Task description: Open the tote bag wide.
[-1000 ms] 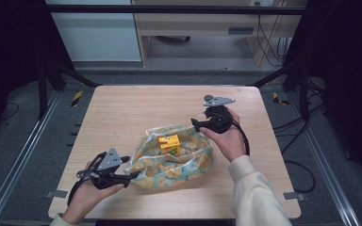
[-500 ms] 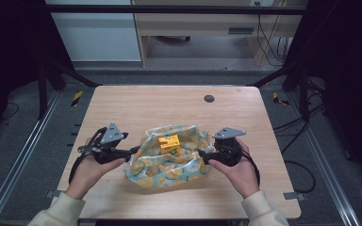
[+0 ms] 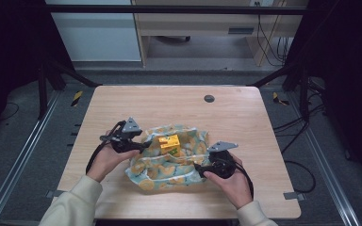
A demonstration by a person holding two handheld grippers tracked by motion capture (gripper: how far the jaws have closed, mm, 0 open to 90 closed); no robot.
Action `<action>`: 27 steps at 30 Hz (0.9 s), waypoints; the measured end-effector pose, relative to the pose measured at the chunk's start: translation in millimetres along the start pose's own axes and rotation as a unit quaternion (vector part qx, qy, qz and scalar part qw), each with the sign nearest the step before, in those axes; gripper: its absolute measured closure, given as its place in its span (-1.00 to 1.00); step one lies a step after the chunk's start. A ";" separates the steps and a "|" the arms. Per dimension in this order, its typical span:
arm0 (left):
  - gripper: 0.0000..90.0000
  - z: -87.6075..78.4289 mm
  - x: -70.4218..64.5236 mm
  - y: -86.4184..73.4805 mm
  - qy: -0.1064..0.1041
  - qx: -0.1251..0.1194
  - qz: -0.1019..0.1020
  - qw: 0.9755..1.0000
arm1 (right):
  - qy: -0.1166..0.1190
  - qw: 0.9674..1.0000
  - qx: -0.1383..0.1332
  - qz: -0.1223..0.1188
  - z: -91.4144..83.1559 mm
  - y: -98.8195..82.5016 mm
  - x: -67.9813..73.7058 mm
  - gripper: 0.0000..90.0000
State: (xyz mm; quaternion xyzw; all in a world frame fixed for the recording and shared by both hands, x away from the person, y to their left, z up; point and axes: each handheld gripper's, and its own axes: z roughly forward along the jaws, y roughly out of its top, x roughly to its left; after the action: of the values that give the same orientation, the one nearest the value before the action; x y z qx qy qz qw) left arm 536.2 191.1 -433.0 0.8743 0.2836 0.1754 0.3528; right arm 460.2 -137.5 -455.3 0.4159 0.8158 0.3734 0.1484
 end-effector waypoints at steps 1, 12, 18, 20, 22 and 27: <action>0.02 2.8 -0.8 -0.2 -0.004 0.011 0.003 1.000 | 0.001 1.000 0.007 -0.005 1.8 -0.9 1.5 -0.07; 0.99 -13.8 12.4 10.8 0.064 -0.021 -0.020 0.997 | 0.000 0.997 0.017 -0.076 -17.8 5.4 3.6 0.97; 0.98 -4.3 19.2 2.1 0.070 -0.007 -0.028 0.997 | 0.004 0.994 0.035 -0.107 -26.6 -10.6 9.3 0.97; 0.97 3.2 18.1 0.4 0.070 0.004 -0.024 0.997 | 0.006 0.994 0.035 -0.102 -23.9 -14.3 7.2 0.97; 0.95 11.2 17.9 -0.7 0.071 0.011 -0.023 0.997 | 0.009 0.995 0.036 -0.097 -19.5 -16.5 3.0 0.97; 0.97 28.3 20.1 -4.1 0.081 0.040 -0.012 0.996 | -0.005 0.995 0.047 -0.090 -7.5 -21.5 -8.8 0.97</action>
State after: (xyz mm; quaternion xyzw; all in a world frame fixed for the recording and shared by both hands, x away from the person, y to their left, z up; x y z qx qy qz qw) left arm 564.7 191.3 -453.3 0.8671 0.3285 0.2302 0.2952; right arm 449.2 -156.1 -466.6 0.3495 0.8657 0.3176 0.1661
